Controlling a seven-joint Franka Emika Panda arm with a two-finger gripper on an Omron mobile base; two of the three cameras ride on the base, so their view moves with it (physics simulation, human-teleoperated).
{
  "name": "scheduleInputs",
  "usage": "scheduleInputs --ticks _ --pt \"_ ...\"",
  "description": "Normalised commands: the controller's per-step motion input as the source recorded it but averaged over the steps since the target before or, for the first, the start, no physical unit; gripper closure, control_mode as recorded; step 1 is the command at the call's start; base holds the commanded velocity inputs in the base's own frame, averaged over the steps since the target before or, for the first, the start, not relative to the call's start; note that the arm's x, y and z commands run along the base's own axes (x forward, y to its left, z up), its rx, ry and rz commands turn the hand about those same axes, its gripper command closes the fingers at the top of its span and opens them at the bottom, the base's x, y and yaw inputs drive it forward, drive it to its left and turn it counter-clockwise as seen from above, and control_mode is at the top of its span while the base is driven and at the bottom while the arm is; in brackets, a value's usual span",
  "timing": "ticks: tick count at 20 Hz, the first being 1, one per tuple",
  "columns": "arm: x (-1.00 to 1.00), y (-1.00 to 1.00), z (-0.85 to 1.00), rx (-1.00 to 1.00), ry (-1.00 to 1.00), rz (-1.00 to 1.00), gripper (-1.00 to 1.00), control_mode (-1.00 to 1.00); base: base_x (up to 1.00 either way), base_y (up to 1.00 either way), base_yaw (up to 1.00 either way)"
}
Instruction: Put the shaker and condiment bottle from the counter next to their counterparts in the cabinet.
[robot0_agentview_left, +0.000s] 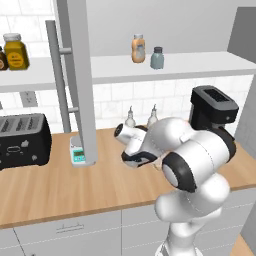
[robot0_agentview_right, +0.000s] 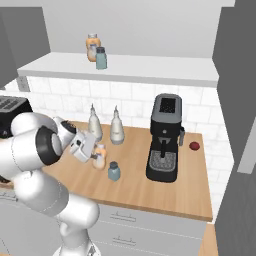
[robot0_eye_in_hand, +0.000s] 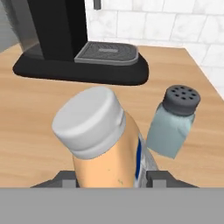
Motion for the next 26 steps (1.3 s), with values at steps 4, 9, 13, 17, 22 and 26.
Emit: scheduleInputs --ticks 4,9,13,17,22,26 --pt "-0.2 -0.23 0.25 0.03 -0.25 0.38 1.0 -1.0 0.0 0.0 0.0" --pt "-0.43 -0.38 0.37 0.05 -0.3 0.52 1.0 -1.0 0.0 0.0 0.0" --pt "-0.53 -0.42 0.57 0.16 -0.24 0.53 1.0 -1.0 0.0 0.0 0.0" --pt "-0.47 -0.27 0.51 0.34 -0.07 0.51 1.0 -1.0 0.0 0.0 0.0" --pt "-0.59 -0.03 0.69 0.18 -0.1 0.43 1.0 -1.0 0.0 0.0 0.0" --pt "-0.74 0.0 0.85 0.04 -0.21 0.36 1.0 -1.0 0.0 0.0 0.0"
